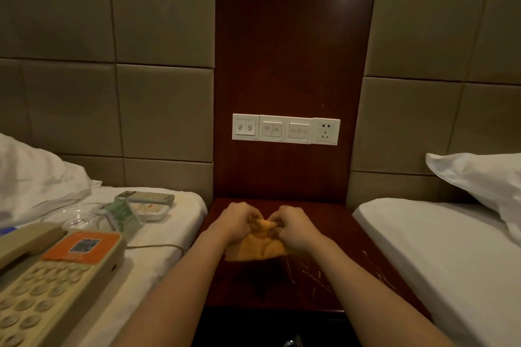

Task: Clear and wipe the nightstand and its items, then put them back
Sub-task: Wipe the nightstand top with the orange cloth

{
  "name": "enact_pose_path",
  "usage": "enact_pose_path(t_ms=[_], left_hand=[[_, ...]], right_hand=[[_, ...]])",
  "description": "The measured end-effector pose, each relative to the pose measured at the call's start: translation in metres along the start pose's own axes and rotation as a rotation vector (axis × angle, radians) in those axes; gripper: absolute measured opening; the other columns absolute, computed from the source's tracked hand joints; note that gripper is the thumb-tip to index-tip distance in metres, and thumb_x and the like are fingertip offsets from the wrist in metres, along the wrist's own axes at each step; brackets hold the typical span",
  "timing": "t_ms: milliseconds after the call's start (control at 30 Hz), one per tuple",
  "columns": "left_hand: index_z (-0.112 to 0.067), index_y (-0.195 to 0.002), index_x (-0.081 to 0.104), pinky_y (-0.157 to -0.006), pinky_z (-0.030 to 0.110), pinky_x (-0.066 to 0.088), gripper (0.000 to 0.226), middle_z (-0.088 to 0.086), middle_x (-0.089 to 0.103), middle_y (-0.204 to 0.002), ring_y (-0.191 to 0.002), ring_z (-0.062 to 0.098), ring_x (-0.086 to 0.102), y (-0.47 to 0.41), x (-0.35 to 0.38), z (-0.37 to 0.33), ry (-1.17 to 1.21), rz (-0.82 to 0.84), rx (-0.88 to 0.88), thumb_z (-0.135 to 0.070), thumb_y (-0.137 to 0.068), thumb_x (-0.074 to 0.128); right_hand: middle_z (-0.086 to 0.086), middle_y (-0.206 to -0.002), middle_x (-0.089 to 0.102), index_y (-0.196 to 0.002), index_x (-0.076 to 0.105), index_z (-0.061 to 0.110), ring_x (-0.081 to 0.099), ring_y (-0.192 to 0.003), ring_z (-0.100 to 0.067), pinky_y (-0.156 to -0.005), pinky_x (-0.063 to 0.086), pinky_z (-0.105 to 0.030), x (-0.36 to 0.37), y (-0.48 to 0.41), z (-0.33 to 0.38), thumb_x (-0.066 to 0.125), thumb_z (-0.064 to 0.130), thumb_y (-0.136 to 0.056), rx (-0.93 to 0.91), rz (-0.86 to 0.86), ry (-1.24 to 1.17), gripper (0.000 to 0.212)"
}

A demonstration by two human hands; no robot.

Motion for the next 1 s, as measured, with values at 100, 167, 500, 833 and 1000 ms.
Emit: enact_pose_path(t_ms=[100,167,500,833,1000], left_hand=[[-0.023,-0.12,0.062,-0.088,0.028,0.049,0.038,0.002,0.06,-0.118,-0.109,0.019,0.056,-0.03,0.007,0.007,-0.014,-0.026,0.005,-0.002,-0.092,0.048],[-0.025,-0.121,0.061,-0.086,0.027,0.048,0.041,0.003,0.059,-0.12,-0.11,0.02,0.055,-0.053,0.012,0.012,-0.033,-0.048,0.004,-0.002,-0.091,0.047],[-0.027,-0.123,0.059,-0.093,0.04,0.049,0.042,0.007,0.057,-0.122,-0.111,0.027,0.055,-0.161,0.025,0.047,-0.141,-0.104,-0.051,-0.004,-0.094,0.041],[-0.024,-0.126,0.058,-0.092,0.035,0.043,0.04,0.007,0.055,-0.125,-0.115,0.028,0.051,-0.206,0.067,0.088,-0.27,-0.108,-0.075,-0.008,-0.093,0.041],[-0.02,-0.122,0.06,-0.087,0.036,0.044,0.038,0.009,0.061,-0.118,-0.111,0.029,0.054,-0.21,0.065,0.086,-0.254,-0.123,-0.103,-0.006,-0.092,0.043]], right_hand=[[0.004,-0.1,0.054,-0.109,0.068,0.018,0.055,-0.094,-0.015,-0.078,0.05,-0.029,0.002,-0.033,-0.022,0.056,0.006,-0.088,0.018,-0.032,0.047,0.027],[-0.001,-0.109,0.054,-0.112,0.067,0.019,0.055,-0.1,-0.02,-0.081,0.05,-0.032,0.003,-0.055,-0.038,0.056,0.008,-0.088,0.027,-0.051,0.093,0.028],[-0.007,-0.121,0.057,-0.118,0.064,0.021,0.054,-0.111,-0.027,-0.09,0.049,-0.038,0.02,-0.164,-0.1,0.054,0.007,-0.089,0.064,-0.115,0.138,0.034],[-0.008,-0.117,0.064,-0.108,0.071,0.017,0.054,-0.114,-0.024,-0.093,0.045,-0.032,0.058,-0.216,-0.155,0.065,0.013,-0.085,0.149,-0.096,-0.029,0.024],[-0.011,-0.117,0.063,-0.104,0.072,0.017,0.056,-0.11,-0.025,-0.082,0.045,-0.027,0.06,-0.231,-0.158,0.065,0.01,-0.084,0.209,-0.072,-0.047,0.022]])
Point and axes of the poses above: each hand's wrist, its own y-axis away from the middle knuckle, its own x-axis out of the palm, z = x × y, the point moved 7 cm from there along -y, towards the middle knuckle
